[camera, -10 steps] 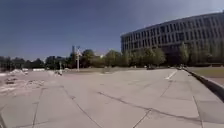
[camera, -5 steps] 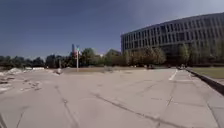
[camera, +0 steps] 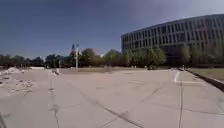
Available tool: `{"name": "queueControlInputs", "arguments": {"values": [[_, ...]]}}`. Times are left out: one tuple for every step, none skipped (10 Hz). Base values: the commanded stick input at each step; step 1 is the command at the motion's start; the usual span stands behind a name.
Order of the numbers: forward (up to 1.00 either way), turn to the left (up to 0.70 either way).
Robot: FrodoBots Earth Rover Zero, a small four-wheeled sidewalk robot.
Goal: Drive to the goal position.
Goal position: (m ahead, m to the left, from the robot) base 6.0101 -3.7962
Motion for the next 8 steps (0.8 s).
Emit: {"name": "queueControlInputs", "arguments": {"values": [[0.7,-0.12],[0.7,-0.2],[0.7,-0.27],[0.7,-0.34],[0.7,-0.34],[0.7,-0.34],[0.7,-0.34],[0.7,-0.34]]}}
